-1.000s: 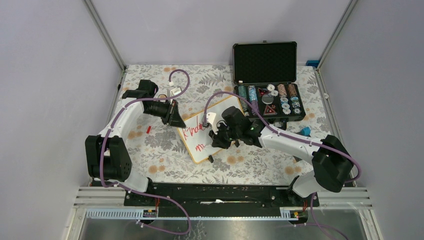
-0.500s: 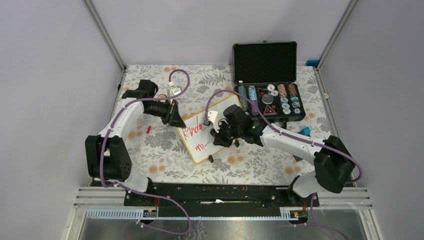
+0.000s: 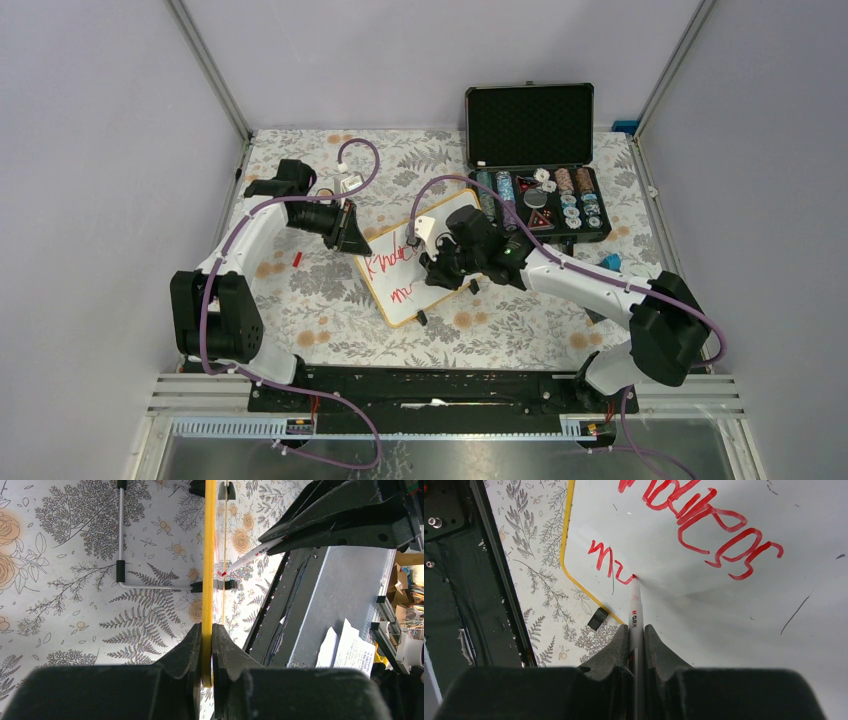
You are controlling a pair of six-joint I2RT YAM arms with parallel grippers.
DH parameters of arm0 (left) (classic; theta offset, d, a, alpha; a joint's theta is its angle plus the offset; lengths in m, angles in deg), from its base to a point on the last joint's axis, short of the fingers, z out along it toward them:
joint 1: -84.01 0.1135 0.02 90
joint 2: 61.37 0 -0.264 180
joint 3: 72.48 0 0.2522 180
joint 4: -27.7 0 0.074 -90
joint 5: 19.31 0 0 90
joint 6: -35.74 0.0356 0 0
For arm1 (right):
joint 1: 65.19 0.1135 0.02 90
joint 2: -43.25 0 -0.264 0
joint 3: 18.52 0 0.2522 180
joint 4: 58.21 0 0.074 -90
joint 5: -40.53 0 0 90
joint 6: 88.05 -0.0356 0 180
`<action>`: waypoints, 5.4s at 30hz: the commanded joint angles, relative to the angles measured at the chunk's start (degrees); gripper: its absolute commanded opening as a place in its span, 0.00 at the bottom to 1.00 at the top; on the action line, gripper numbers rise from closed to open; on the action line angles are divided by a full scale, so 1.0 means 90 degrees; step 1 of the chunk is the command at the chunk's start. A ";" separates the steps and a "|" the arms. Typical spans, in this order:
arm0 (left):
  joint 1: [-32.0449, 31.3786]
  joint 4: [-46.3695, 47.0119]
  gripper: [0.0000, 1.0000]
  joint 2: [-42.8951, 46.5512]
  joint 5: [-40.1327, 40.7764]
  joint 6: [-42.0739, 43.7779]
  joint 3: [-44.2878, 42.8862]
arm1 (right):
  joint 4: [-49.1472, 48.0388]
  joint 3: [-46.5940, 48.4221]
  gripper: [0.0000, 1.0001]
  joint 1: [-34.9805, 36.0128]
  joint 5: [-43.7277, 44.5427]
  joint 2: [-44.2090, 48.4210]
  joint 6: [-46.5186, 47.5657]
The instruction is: Write a sentence on the whiteboard
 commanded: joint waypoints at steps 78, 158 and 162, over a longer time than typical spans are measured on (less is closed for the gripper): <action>-0.0152 0.0139 0.00 0.0006 0.0251 0.0186 0.0005 | -0.0098 0.0267 0.00 -0.0361 -0.0354 0.0010 -0.0058; -0.0224 0.0134 0.00 -0.0082 0.0309 0.0162 -0.0042 | 0.0119 0.0237 0.00 -0.0634 -0.0601 0.0387 0.0133; -0.0225 0.0138 0.00 -0.0078 0.0317 0.0162 -0.0036 | 0.0000 0.0246 0.00 -0.0639 -0.0461 0.0270 0.0135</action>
